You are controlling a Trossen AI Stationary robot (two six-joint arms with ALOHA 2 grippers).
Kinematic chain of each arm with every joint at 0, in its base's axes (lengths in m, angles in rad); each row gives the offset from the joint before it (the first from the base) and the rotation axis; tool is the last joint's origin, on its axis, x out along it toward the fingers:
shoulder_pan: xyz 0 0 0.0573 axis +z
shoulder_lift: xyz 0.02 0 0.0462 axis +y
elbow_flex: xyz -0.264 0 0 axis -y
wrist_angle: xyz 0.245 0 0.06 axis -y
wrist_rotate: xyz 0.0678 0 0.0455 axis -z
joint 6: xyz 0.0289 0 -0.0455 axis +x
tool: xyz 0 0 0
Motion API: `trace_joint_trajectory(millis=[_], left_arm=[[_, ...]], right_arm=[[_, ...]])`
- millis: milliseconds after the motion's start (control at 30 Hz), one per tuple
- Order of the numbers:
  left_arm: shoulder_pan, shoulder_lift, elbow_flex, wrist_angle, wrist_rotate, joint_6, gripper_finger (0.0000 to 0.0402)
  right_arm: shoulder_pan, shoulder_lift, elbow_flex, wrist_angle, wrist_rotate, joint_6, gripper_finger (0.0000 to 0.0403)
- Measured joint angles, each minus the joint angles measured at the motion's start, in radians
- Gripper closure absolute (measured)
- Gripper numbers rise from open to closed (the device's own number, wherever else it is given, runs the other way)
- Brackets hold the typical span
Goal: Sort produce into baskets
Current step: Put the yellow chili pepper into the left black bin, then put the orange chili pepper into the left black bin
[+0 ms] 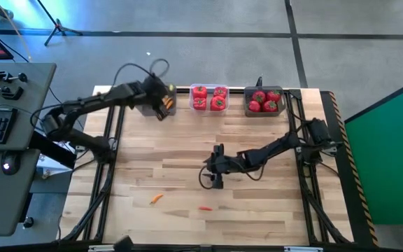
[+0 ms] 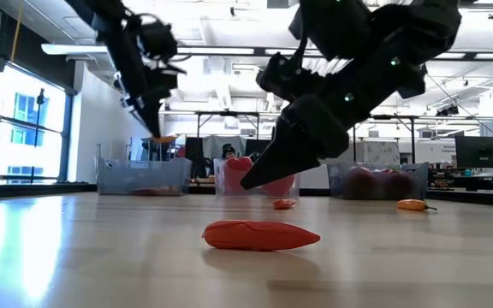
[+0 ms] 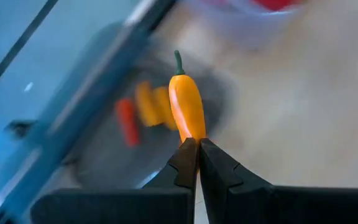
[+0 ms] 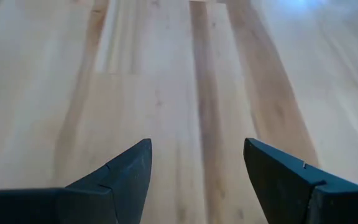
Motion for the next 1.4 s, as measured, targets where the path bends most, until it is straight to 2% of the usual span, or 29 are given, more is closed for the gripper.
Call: trace_joint_trajectory(millis=[167, 300, 600, 833, 967, 1067, 1200, 1400], left_arm=[[0.173, 0.055, 0.0, -0.002, 0.075, 0.058, 0.0401], [0.228, 0.128, 0.0, 0.013, 0.107, 0.068, 0.0401], [0.238, 0.258, 0.0, 0.056, 0.112, 0.082, 0.0397], [0.217, 0.276, 0.0, 0.053, 0.112, 0.088, 0.0343], [0.205, 0.269, 0.0, 0.088, 0.106, 0.094, 0.0304], [0.199, 0.248, -0.022, 0.145, 0.099, 0.088, 0.0291], [0.19, 0.167, -0.109, 0.293, 0.097, 0.06, 0.03], [0.128, -0.025, -0.256, 0.483, 0.095, 0.036, 0.0324]], right_arm=[[-0.062, 0.0, 0.0, 0.001, -0.028, -0.028, 0.0158], [-0.121, 0.0, 0.0, 0.002, -0.076, -0.046, 0.0158], [-0.226, 0.0, 0.0, 0.027, -0.18, -0.083, 0.0158], [-0.247, 0.0, 0.0, 0.058, -0.185, -0.132, 0.0158], [-0.247, 0.0, 0.0, 0.059, -0.185, -0.114, 0.0158], [-0.233, -0.023, -0.001, 0.047, -0.184, -0.085, 0.0158], [-0.208, -0.1, -0.001, -0.021, -0.17, -0.076, 0.0158], [-0.186, -0.217, 0.0, -0.22, -0.159, -0.057, 0.0158]])
